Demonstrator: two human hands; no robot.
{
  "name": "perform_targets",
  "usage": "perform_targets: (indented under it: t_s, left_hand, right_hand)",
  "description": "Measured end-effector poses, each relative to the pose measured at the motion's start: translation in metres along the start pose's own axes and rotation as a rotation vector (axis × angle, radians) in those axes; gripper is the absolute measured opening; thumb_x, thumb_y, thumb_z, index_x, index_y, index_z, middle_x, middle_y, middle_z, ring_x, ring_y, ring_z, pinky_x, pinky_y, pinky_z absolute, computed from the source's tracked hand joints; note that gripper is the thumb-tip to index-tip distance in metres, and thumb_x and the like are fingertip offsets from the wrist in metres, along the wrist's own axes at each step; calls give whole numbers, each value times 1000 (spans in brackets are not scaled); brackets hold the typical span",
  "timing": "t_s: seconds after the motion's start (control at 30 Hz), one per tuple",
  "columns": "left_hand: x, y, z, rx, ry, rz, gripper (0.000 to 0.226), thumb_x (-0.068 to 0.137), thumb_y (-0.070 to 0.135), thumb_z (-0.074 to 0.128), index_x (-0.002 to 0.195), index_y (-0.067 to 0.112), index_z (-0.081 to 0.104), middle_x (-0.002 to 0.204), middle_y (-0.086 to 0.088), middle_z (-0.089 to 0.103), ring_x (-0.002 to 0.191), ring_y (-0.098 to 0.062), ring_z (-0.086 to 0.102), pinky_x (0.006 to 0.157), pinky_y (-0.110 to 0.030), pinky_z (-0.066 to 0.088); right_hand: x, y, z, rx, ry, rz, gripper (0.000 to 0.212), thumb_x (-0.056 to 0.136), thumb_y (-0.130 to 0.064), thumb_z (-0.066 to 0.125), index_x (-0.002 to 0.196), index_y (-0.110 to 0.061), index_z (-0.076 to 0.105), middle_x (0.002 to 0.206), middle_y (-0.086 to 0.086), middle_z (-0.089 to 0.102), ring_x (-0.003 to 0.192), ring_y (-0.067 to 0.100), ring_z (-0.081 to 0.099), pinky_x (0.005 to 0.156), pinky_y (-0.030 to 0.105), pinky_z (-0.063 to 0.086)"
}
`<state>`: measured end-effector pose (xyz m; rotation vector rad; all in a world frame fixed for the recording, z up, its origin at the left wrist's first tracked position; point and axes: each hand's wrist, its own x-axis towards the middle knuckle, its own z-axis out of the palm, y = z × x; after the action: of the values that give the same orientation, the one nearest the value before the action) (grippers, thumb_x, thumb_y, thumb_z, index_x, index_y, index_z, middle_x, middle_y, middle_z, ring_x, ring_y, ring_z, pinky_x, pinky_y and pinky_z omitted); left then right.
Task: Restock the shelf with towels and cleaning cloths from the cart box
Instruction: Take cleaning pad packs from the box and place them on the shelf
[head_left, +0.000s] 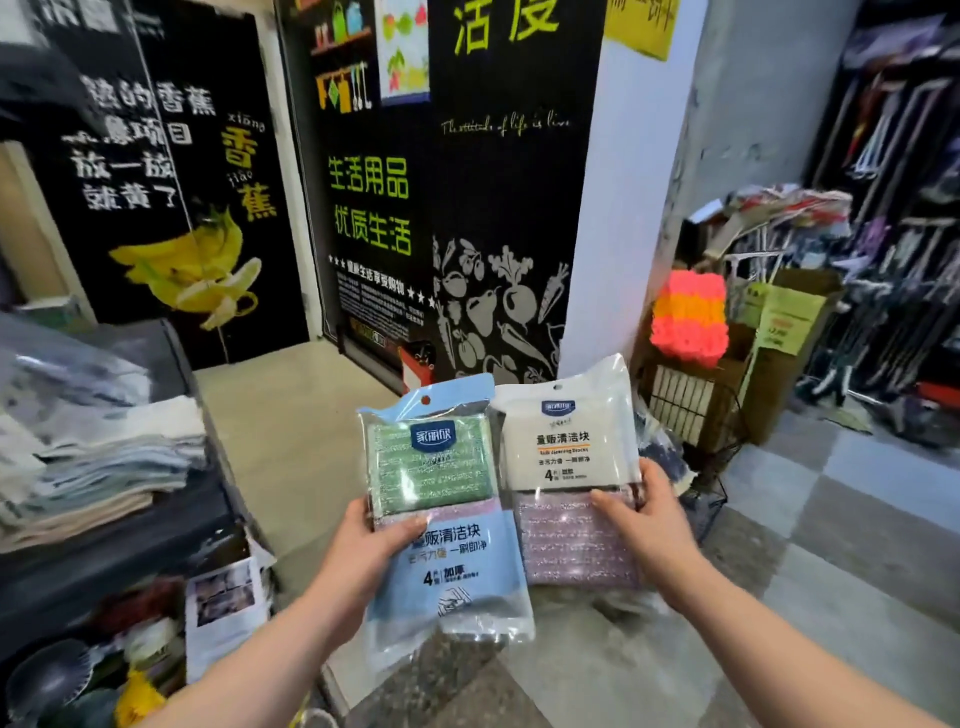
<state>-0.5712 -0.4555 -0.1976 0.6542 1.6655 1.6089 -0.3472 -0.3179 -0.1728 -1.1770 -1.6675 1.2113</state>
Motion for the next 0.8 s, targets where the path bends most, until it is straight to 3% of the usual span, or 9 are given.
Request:
perform_targets:
  t_s: [0.13, 0.27, 0.33, 0.47, 0.6, 0.7, 0.8]
  left_hand:
    - [65, 25, 9, 30, -32, 15, 50, 82, 7, 67, 125, 5, 42, 103, -11, 67, 80, -20, 68, 48, -16, 52]
    - [122, 36, 25, 25, -3, 5, 52, 80, 9, 70, 124, 6, 43, 108, -12, 67, 89, -25, 69, 61, -25, 53]
    - [147, 41, 37, 3, 23, 21, 46, 81, 10, 69, 119, 7, 45, 107, -12, 67, 89, -24, 68, 66, -28, 51]
    - [199, 47, 65, -37, 110, 36, 16, 90, 18, 59, 102, 15, 50, 95, -3, 65, 79, -15, 61, 60, -25, 41]
    - [253, 57, 98, -117, 203, 36, 24, 93, 21, 55, 113, 11, 48, 99, -8, 65, 81, -21, 62, 66, -27, 45]
    - [284, 66, 115, -163, 279, 29, 25, 94, 19, 54, 116, 9, 48, 94, -6, 66, 77, -19, 63, 60, -27, 43]
    - [307, 73, 124, -150, 359, 56, 29, 93, 22, 56, 119, 11, 49, 98, -4, 67, 84, -20, 64, 68, -31, 48]
  right_hand:
    - [61, -8, 16, 34, 7, 0, 54, 85, -14, 66, 131, -20, 40, 117, 2, 59, 105, 25, 60, 93, 50, 50]
    - [129, -9, 24, 21, -17, -9, 57, 85, -17, 66, 133, -19, 37, 115, -1, 55, 104, 22, 58, 94, 47, 49]
    - [165, -9, 27, 37, -37, -33, 56, 85, -16, 65, 134, -17, 37, 111, -1, 53, 97, 18, 57, 87, 42, 51]
    - [242, 0, 33, 83, -95, -55, 50, 87, -12, 64, 131, -15, 40, 111, 3, 56, 85, 10, 56, 68, 27, 47]
    - [330, -2, 27, 33, -177, -82, 57, 84, -18, 68, 132, -18, 38, 109, 1, 56, 103, 26, 59, 91, 49, 51]
    - [386, -9, 24, 40, -265, -95, 54, 83, -19, 68, 128, -21, 38, 111, 5, 59, 104, 29, 61, 93, 52, 50]
    - [434, -13, 37, 22, -328, -133, 55, 83, -17, 68, 130, -20, 39, 118, 8, 59, 107, 28, 59, 96, 51, 48]
